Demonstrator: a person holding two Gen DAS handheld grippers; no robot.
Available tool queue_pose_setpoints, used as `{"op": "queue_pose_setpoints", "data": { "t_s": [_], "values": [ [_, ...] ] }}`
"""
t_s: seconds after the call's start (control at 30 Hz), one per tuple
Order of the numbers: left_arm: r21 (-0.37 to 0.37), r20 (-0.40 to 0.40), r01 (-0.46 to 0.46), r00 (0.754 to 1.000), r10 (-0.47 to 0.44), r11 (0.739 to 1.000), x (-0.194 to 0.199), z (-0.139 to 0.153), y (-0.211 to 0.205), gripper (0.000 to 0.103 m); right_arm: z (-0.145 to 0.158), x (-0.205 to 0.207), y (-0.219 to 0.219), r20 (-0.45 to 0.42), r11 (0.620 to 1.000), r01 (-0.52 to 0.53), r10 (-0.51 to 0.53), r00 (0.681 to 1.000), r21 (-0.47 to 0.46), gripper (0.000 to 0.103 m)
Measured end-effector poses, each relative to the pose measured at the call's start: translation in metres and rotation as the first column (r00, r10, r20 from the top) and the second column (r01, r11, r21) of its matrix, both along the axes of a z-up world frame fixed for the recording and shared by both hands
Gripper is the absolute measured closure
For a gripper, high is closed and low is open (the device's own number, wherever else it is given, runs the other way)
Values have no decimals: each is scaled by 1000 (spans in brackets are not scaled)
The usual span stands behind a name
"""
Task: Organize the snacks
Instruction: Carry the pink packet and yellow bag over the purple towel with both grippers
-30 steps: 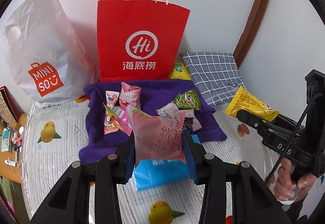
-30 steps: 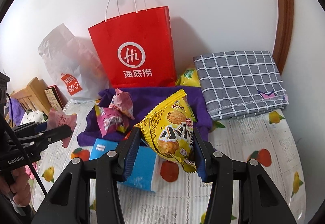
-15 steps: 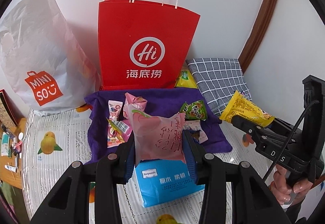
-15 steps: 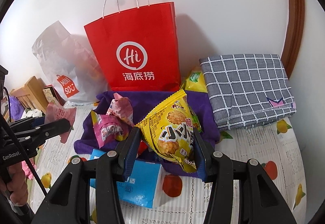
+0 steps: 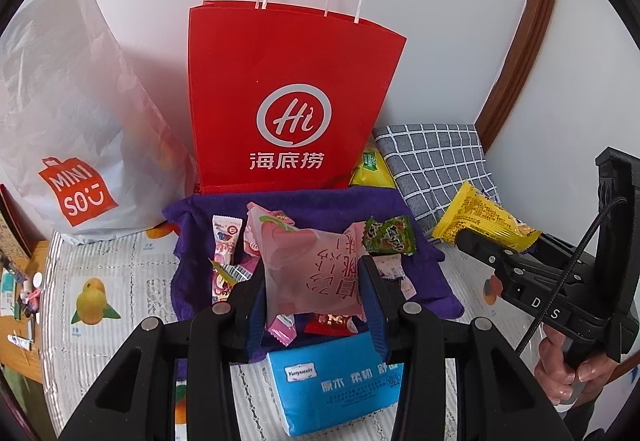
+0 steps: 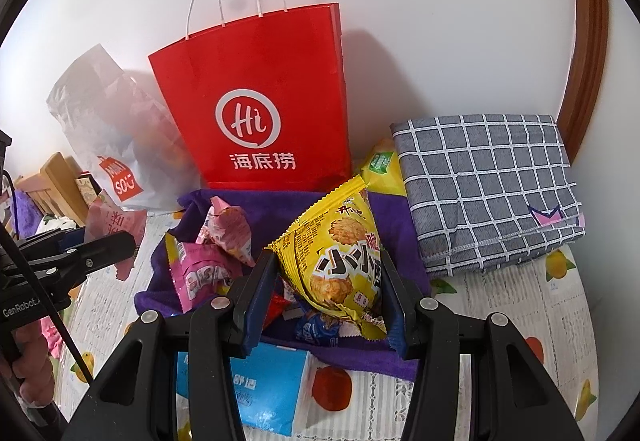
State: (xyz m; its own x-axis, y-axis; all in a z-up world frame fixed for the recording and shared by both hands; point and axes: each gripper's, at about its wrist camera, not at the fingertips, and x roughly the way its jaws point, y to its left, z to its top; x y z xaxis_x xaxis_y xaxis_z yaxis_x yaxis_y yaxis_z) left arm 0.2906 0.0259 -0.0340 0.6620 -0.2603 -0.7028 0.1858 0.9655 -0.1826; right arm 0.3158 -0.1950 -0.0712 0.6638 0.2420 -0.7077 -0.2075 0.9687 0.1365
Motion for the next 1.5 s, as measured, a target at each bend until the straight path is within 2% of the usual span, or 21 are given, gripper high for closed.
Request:
{"op": "queue_pose_setpoints", "data": {
  "t_s": [0.63,1.2,1.5],
  "values": [
    [-13,-17,-24,1000,24,1000,28,-10,15,63,-4,33,4,-2,1000,-7,7,1000,-1,54],
    [-34,-67,-36,997,34,999,57,-34,26,63,-44,64,8,-96,999,-36,36,995,0,54],
    [-38,-105,-80,992,76,996,66,-49,45,63,-70,76,14,-156,998,-60,60,986,8,54]
  ]
}}
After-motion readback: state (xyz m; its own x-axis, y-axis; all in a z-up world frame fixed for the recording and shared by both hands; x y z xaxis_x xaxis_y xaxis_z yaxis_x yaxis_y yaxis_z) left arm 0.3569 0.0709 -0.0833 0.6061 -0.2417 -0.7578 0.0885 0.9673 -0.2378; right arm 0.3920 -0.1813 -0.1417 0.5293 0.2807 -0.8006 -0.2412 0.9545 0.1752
